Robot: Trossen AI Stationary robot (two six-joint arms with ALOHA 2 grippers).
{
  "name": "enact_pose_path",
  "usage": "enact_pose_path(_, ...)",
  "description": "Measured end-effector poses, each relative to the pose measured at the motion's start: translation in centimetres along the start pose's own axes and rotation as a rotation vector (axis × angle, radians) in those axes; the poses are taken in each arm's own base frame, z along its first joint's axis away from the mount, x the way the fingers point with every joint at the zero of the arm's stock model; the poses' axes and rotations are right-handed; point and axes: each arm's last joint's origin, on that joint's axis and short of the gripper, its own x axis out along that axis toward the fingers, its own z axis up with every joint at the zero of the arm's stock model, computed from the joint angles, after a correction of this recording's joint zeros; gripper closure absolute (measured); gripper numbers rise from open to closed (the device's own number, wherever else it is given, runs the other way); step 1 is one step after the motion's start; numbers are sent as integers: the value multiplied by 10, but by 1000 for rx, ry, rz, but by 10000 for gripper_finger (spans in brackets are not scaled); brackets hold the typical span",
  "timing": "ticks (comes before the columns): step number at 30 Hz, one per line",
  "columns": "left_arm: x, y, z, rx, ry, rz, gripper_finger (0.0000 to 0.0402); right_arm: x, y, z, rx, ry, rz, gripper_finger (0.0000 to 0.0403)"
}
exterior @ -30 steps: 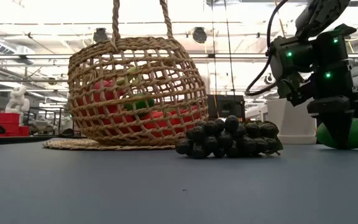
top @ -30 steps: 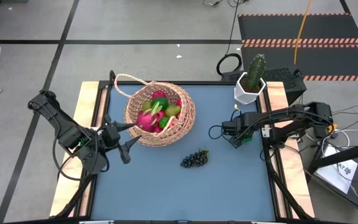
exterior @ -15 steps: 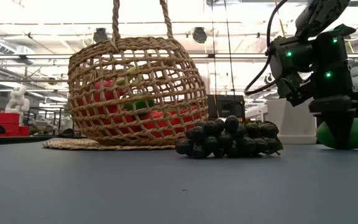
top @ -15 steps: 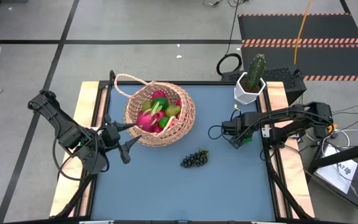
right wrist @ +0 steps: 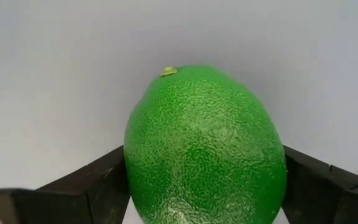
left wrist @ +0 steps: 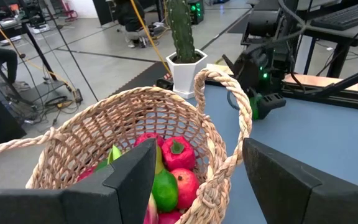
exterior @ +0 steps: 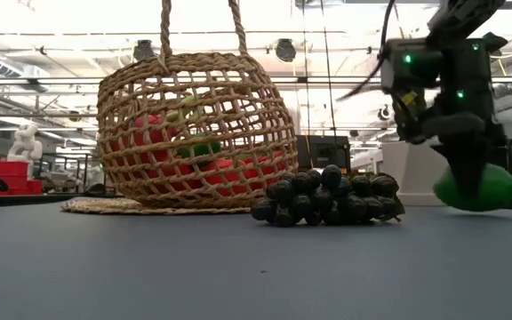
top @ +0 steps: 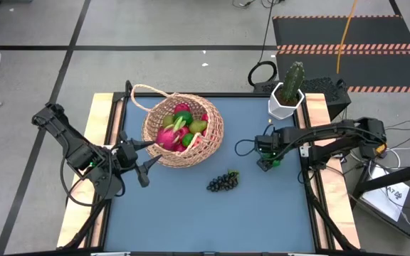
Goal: Build produce basket
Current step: Put the green lime into the basket
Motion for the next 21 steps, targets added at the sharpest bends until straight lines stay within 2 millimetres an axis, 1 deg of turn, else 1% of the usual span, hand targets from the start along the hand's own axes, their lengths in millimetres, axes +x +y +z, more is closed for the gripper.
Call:
enact_pose_path(12, 0, 0, 0, 1, 0, 1, 163, -35, 7, 4, 21, -296, 295, 82)
enact_pose_path(16, 0, 0, 0, 1, 0, 0, 163, -47, 16, 5, -16, -414, 412, 82)
enact_pose_path(21, 0, 0, 0, 1, 0, 1, 163, -64, 32, 5, -102, -589, 559, 82)
